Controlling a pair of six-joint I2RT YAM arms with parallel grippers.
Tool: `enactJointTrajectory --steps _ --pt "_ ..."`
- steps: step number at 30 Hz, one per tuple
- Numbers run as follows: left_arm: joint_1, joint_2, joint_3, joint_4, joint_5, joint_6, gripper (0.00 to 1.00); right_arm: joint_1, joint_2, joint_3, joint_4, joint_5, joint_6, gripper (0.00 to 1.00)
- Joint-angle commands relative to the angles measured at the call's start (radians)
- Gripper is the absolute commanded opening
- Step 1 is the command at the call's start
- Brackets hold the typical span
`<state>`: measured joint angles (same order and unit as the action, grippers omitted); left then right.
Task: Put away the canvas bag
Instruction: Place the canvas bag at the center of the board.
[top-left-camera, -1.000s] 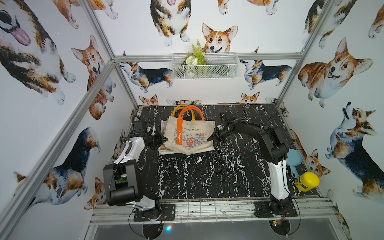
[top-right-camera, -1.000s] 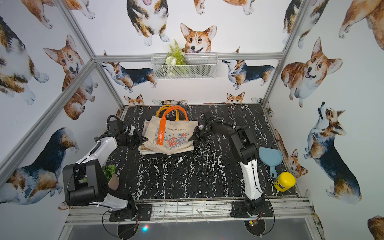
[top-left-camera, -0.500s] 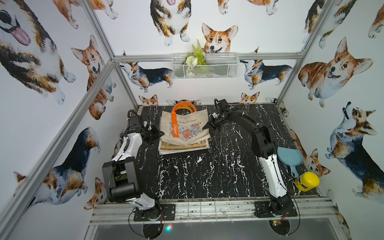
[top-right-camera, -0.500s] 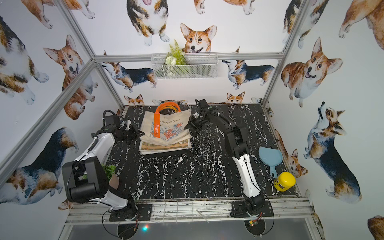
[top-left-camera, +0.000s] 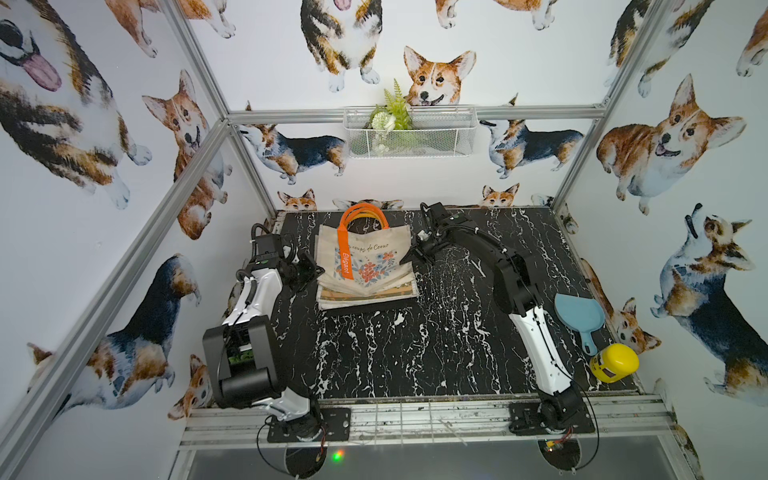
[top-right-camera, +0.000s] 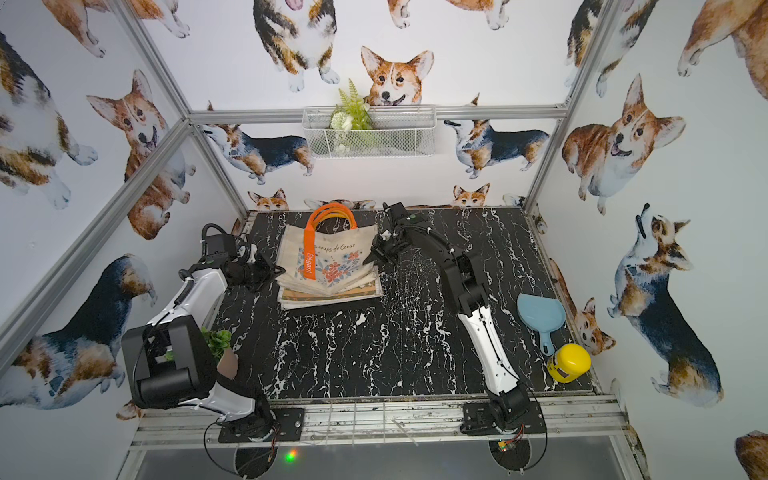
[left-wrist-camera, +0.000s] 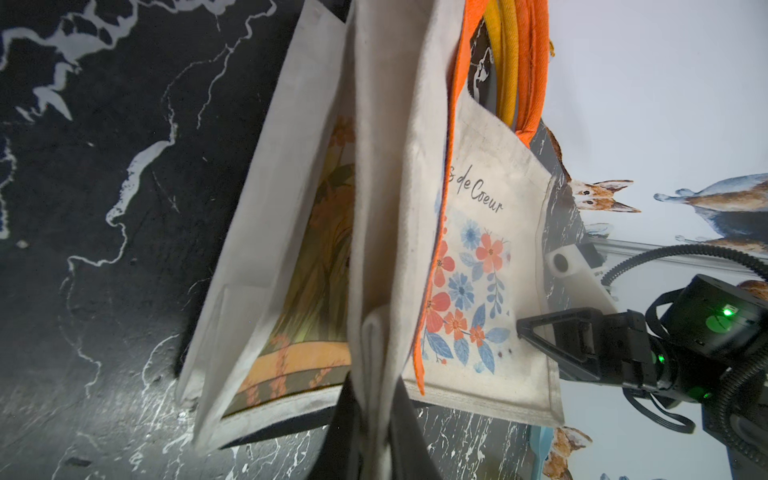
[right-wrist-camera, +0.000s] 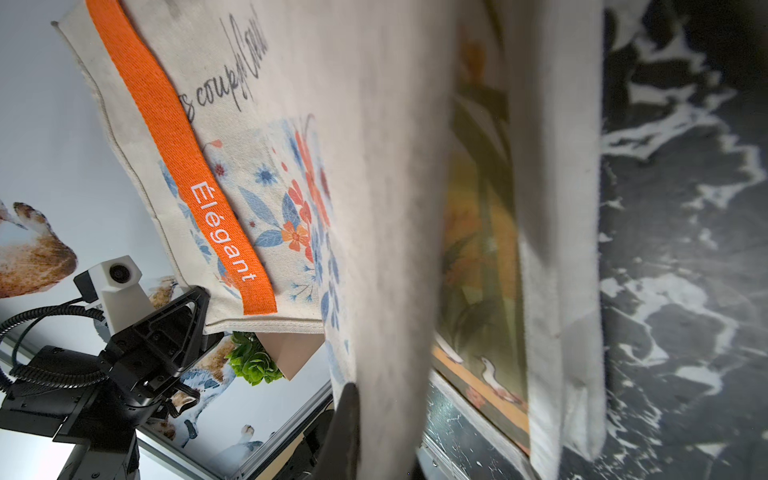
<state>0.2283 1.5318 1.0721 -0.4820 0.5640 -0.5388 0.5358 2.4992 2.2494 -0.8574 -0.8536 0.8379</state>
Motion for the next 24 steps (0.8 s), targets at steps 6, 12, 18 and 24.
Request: enactJointTrajectory --steps 6,12,18,24 --pt "0.006 0.001 -0.031 0.063 -0.030 -0.030 0.00 -0.001 0.018 -0.007 -0.045 -0.010 -0.012 0.11" --pt "0.027 -0.040 -0.015 0.036 -0.087 -0.052 0.33 -0.055 -0.071 -0.163 -0.014 0.091 0.017 0.38" --pt "0.085 -0.111 -0.007 0.014 -0.109 -0.121 0.34 -0.170 -0.273 -0.448 0.098 0.197 0.079 0.43" --pt "0.091 -0.230 -0.086 0.162 -0.021 -0.228 0.29 -0.117 -0.357 -0.438 0.084 0.199 0.011 0.39"
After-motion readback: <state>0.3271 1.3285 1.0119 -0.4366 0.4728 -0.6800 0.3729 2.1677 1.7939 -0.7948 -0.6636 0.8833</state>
